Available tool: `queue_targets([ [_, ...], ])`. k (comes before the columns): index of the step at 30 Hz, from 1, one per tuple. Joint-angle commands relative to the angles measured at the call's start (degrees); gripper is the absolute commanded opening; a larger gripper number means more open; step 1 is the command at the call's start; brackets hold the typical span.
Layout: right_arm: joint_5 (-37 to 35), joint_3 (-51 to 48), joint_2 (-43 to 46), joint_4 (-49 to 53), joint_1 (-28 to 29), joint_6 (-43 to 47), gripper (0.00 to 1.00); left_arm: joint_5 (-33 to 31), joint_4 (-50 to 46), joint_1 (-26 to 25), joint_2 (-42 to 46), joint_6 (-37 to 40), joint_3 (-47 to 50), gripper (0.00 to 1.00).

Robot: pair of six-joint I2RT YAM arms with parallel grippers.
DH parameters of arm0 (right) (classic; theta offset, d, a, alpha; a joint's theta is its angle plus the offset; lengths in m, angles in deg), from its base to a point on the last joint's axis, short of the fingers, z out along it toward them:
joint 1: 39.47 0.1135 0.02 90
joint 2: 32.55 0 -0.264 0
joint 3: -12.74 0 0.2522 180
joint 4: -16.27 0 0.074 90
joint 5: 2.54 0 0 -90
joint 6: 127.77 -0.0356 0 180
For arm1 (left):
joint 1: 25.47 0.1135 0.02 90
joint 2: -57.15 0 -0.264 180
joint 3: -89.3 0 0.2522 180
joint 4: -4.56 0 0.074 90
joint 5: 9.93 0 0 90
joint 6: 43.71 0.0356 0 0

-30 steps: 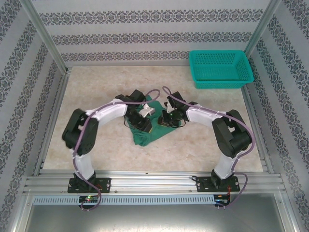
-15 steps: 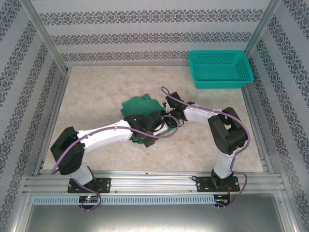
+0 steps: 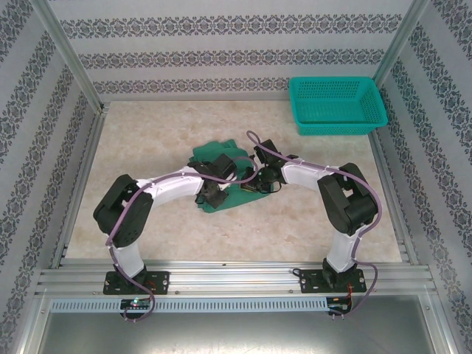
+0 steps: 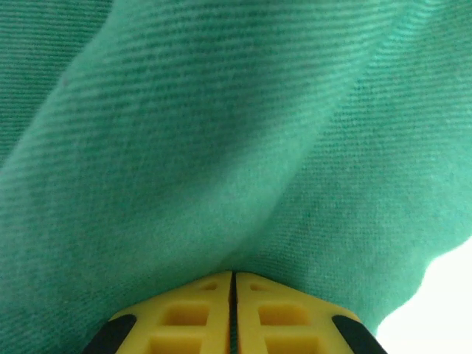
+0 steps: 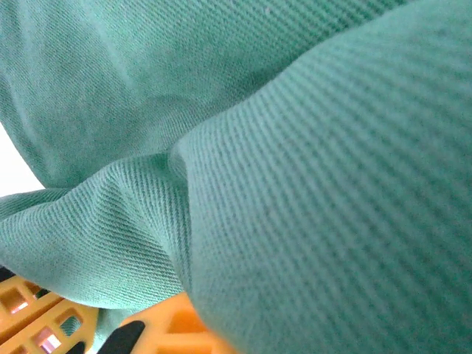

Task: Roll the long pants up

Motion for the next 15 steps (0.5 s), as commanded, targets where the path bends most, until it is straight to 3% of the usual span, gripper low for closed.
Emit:
queue_targets([
  [1, -3.88, -2.76, -2.24, 3.78, -1.68, 0.69, 0.04, -1.66, 1.37, -0.54, -0.25, -1.94, 2.08, 0.12],
  [6, -3.94, -3.69, -1.28, 5.0, -3.03, 1.49, 0.04, -14.83, 10.89, -11.53, 12.36, 4.44, 8.36, 0.28],
  [7, -3.81, -3.92, -1.22, 5.21, -3.43, 1.89, 0.04, -15.07, 11.6, -13.33, 14.23, 5.29, 8.63, 0.31],
  [8, -3.91, -4.14, -1.02, 5.64, -3.82, 2.22, 0.04, -15.58, 11.7, -14.15, 15.11, 5.44, 8.33, 0.42],
  [11, -4.24, -5.45, -0.35, 6.63, -5.03, 3.18, 0.04, -14.31, 10.06, -16.06, 14.65, 6.98, 6.5, 0.52],
  [15, -4.18, -8.58, 1.41, 6.4, -6.65, 3.66, 0.04, -18.75, 9.49, -19.62, 9.38, 11.47, 5.66, 0.53],
])
